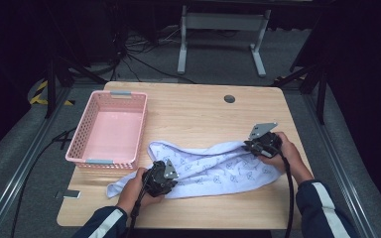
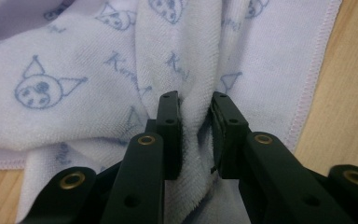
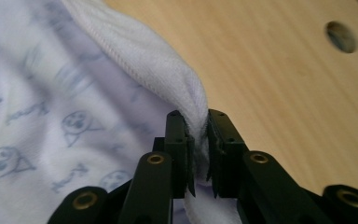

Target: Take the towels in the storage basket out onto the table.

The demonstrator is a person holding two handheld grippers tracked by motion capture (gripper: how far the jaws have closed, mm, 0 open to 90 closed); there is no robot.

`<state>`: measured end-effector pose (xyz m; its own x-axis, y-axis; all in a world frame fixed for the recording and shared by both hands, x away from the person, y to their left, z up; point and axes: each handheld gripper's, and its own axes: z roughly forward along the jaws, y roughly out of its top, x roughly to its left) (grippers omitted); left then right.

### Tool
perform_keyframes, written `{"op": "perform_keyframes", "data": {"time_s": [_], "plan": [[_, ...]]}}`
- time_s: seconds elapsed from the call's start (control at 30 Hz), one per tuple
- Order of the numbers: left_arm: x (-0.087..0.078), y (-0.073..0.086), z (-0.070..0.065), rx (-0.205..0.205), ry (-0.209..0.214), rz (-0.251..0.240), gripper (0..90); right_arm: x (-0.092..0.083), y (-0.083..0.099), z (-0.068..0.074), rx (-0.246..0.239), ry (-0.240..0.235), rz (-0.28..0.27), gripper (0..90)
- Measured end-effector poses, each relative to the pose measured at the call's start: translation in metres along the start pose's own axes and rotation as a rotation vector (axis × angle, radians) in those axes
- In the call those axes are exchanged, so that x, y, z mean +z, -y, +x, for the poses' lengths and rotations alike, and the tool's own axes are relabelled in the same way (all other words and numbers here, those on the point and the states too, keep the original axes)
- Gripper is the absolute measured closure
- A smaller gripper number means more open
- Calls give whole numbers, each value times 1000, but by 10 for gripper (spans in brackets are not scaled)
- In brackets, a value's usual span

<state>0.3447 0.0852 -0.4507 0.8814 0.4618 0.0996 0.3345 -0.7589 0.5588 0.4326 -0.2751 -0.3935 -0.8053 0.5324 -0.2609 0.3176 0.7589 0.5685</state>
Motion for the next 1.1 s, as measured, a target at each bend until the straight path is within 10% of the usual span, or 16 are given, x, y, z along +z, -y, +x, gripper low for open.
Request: {"op": "perform_keyframes", "data": {"time_s": [0.4, 0.6, 0.73, 1.0, 1.1], "plan": [[-9, 4, -28, 5, 69, 10, 785, 20, -70, -46, -7, 69, -10, 791], [-9, 4, -35, -2, 89, 6, 782, 53, -107, -36, -60, 114, -17, 765], [-13, 5, -36, -22, 94, -14, 756, 81, -126, -24, -52, 114, -9, 524], [-23, -6, -25, -51, 56, -78, 575, 26, -90, -26, 41, 75, -108, 426], [-23, -20, -17, -53, 15, -123, 471, -17, -41, -22, 95, 78, -146, 466]]}}
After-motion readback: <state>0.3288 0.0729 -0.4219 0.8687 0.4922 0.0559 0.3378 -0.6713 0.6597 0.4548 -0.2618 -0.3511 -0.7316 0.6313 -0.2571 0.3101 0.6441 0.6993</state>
